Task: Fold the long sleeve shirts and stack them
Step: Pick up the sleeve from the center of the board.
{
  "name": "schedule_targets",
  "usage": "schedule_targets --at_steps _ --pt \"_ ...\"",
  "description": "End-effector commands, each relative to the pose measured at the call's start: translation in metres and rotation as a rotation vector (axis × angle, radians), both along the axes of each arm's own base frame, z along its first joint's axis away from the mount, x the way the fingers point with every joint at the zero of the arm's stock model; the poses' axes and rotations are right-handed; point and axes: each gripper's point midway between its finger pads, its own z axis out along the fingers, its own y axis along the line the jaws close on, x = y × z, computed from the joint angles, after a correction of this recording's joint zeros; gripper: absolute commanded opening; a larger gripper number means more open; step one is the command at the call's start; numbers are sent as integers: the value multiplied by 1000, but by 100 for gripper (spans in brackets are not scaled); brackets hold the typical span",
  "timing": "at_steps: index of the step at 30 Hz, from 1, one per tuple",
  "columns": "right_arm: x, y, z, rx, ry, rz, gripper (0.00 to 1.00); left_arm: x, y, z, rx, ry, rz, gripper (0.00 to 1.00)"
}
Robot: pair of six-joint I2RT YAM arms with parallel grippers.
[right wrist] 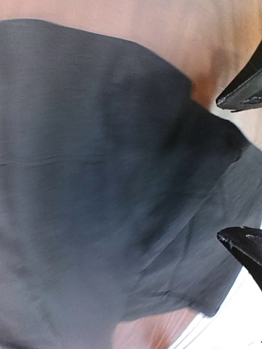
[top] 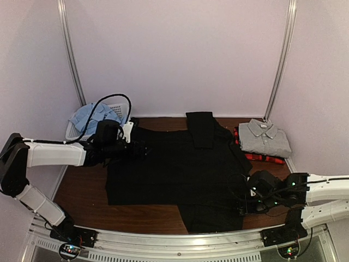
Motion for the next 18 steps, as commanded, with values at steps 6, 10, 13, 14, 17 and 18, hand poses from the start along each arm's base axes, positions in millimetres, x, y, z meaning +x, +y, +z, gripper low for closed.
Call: schedule_targets --at_steps 6,10,13,14,17,18 --pt "-28 -10 -29 -85 59 -53 68 -2 -7 5 11 -10 -4 96" --pt "-27 4 -34 -18 51 -42 59 -4 -6 1 15 0 0 96" --pt "-25 11 -37 30 38 -43 48 -6 -6 1 18 3 -3 96" --pt "-24 13 -36 43 31 -41 43 -6 -6 2 17 0 -8 96" --pt "-21 23 -26 98 10 -35 22 -13 -14 9 28 -36 -63 94" --pt "-19 26 -18 119 -4 -34 14 -17 -19 12 37 -58 -89 93"
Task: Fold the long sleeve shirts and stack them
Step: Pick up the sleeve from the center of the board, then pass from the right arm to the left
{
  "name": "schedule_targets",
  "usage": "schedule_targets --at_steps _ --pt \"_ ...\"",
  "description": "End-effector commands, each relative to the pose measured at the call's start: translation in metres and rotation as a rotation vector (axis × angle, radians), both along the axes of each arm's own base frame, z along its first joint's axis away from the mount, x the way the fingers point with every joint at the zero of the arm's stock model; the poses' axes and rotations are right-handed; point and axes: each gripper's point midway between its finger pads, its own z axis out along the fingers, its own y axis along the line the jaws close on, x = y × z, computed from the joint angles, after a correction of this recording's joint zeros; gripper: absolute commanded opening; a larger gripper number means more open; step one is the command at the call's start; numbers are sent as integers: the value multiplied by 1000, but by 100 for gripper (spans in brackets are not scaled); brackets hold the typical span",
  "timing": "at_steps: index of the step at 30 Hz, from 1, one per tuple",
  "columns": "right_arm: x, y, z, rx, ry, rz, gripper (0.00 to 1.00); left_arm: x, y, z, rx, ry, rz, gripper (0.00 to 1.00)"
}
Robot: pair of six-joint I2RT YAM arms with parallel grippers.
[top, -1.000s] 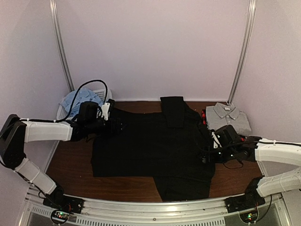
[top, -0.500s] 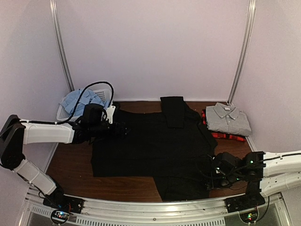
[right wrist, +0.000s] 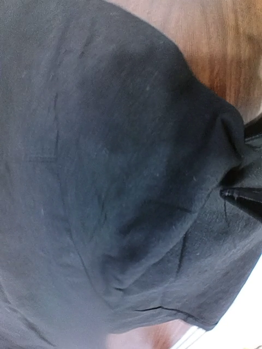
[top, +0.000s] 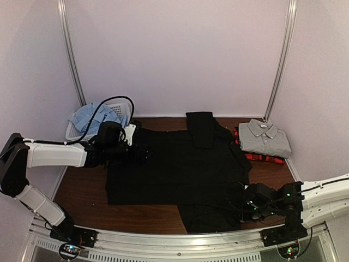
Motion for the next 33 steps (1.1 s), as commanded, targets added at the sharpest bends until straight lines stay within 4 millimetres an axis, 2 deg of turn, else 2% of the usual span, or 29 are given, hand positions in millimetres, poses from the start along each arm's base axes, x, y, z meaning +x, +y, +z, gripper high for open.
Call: schedule_targets --at_steps 1,2,6,9,16,20,21,23,28,33 --pt "11 16 24 97 -73 -7 6 -12 -19 24 4 -106 -104 92" --pt "15 19 35 118 -98 -8 0 -18 -24 27 6 -127 -135 91" --pt "33 38 89 215 -210 -10 0 -57 -54 31 -40 -169 -324 88" --pt "45 48 118 246 -261 -11 0 -93 -77 25 -63 -156 -470 86" --pt "84 61 165 321 -370 -60 0 -188 -117 -9 -64 -113 -740 86" --pt "110 59 176 334 -404 -110 0 -219 -127 -16 -135 -71 -811 87" --pt "114 59 177 338 -407 -117 0 -223 -131 -13 -169 -74 -821 87" --pt "122 61 178 360 -405 -125 0 -227 -136 -19 -178 -51 -821 87" --pt "135 62 174 380 -398 -141 0 -223 -146 -43 -137 -15 -799 87" --pt "138 64 172 383 -389 -131 0 -220 -159 -56 -126 4 -816 81"
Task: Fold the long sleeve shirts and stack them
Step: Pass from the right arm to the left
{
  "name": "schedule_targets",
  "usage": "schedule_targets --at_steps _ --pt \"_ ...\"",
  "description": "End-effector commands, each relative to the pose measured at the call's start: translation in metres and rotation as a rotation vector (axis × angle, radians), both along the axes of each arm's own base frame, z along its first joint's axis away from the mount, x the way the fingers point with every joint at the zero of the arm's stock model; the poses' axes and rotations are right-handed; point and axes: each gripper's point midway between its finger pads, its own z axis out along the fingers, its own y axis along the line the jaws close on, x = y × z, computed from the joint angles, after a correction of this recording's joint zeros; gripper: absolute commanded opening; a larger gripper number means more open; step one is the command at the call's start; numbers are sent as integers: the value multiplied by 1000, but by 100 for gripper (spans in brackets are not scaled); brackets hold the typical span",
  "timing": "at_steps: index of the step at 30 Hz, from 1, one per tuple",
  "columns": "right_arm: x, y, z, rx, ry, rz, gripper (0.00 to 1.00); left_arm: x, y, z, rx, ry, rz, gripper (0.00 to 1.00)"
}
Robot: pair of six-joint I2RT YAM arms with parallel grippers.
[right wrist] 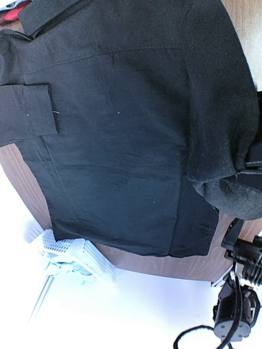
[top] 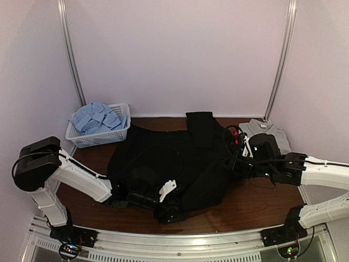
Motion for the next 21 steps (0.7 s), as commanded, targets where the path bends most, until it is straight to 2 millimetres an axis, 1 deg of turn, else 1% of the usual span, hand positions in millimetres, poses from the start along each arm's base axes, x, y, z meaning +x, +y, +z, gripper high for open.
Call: schedule_targets --at_steps 1,3,5,9,11,13,14,17,18,20,21 --pt "5 9 14 42 -33 30 0 6 -26 16 -83 -18 -24 79" --pt "4 9 11 41 -28 31 0 7 -34 16 -92 -18 -33 76" --pt "3 8 9 46 -25 32 0 8 -41 17 -107 -17 -39 68" --pt "1 6 3 48 -18 30 0 5 -51 10 -93 19 -73 39" --pt "0 3 0 41 -14 23 0 0 -53 14 -93 46 -104 26" --pt "0 0 -2 26 -11 19 0 -6 -52 22 -100 69 -130 11" --pt "1 -2 -3 13 -13 18 0 -9 -51 27 -101 80 -140 1" --pt "0 -7 -13 -40 -2 27 1 -18 -48 49 -115 128 -172 0" --pt "-1 -9 -17 -59 6 28 4 -20 -48 57 -117 144 -181 0" --pt "-2 -11 -23 -86 13 40 10 -19 -49 77 -129 146 -172 0" --pt "-3 -12 -25 -96 16 50 15 -17 -50 88 -135 143 -164 0"
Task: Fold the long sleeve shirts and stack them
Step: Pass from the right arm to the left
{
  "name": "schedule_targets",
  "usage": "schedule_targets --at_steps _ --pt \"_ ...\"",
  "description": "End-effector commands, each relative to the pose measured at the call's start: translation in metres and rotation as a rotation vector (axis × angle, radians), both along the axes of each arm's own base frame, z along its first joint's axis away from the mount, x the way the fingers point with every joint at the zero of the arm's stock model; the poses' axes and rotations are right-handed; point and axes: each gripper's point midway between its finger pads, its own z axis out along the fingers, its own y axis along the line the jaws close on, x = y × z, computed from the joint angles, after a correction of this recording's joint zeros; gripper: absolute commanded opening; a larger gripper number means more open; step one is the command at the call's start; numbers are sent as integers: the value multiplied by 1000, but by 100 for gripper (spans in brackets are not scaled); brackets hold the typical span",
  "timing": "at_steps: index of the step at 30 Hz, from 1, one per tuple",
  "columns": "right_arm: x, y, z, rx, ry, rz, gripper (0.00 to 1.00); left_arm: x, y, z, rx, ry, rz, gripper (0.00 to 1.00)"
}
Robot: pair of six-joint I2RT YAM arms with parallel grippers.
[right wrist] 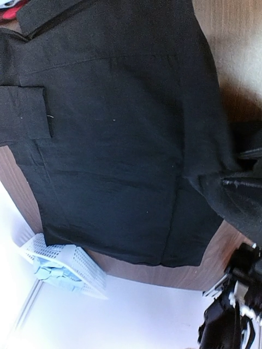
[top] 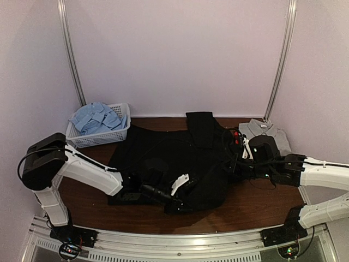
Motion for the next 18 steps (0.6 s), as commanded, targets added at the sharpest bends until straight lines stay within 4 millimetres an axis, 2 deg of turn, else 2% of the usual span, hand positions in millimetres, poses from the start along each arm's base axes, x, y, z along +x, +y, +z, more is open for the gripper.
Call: schedule_targets --at_steps 1,3,9,14,18 --pt "-4 -8 -15 -82 12 34 19 -7 -11 74 -103 18 -38 0" --pt "-7 -8 -17 -99 17 62 27 -5 -15 98 -132 26 -34 0" --pt "-14 -10 -11 -128 10 113 54 15 -24 141 -212 154 21 0" --pt "-16 -19 4 -133 -21 104 66 34 -22 170 -272 226 53 0" --pt "-17 -29 18 -139 -52 84 72 54 -21 175 -280 264 105 0"
